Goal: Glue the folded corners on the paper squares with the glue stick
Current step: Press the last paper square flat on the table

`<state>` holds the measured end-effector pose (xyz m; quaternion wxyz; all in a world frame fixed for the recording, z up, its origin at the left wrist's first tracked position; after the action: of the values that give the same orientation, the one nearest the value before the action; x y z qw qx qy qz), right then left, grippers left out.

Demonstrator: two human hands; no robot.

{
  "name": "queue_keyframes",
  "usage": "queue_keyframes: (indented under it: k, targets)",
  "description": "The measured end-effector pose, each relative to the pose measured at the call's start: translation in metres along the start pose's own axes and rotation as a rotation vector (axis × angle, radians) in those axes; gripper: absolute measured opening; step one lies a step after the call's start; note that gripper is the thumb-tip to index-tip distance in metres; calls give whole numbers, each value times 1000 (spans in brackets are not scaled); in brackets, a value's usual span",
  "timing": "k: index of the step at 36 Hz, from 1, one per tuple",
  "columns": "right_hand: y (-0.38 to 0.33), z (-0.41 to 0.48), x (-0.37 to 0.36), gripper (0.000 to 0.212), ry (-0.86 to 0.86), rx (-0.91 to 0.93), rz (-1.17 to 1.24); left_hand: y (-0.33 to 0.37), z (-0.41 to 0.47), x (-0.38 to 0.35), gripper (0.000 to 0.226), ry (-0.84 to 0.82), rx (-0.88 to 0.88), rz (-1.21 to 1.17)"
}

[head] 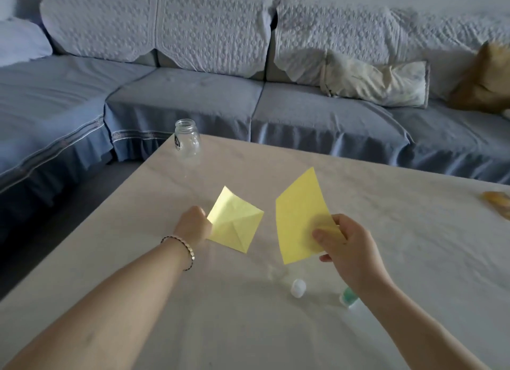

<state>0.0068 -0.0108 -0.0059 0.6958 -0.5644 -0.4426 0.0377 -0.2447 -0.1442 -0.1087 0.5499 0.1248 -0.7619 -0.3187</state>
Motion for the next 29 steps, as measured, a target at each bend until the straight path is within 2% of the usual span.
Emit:
queue_keyframes:
  k: [2,4,7,9,12,17,20,25,29]
  targets:
    - [0,-2,5,16,25,48,-61,1,-8,7,23,64,-33,-44]
    - [-2,-5,11,17,60,119,-179,7,-20,16,12,85,-64,-147]
    - [-10,-14,23,18,160,238,-360,19,-52,30,7,66,-61,-448]
    - [-15,-21,34,21,238,294,-369,26,-81,38,7,20,-36,-658]
    - [-16,-34,53,25,296,300,-250,31,-128,37,13,-80,-1,-832]
    - [1,-69,70,15,158,55,229,26,-204,2,13,-273,101,-906]
    - [30,-102,65,15,67,-131,393,20,-242,-32,11,-419,197,-907]
    - [97,-149,54,15,16,-398,440,10,-281,-82,11,-556,301,-849]
    - [134,-167,49,14,49,-508,408,11,-293,-98,12,-581,257,-742]
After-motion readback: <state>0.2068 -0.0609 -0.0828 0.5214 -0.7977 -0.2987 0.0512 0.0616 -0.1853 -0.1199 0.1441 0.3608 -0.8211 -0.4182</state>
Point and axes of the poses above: each hand's wrist, its own z-axis towards the middle knuckle, its own x-axis out of the back of the hand, y = z × x, the point moved 2 cm from there along z, towards the middle knuckle, and after that the axes turned 9 degrees about -z, right-handed, at the moved point
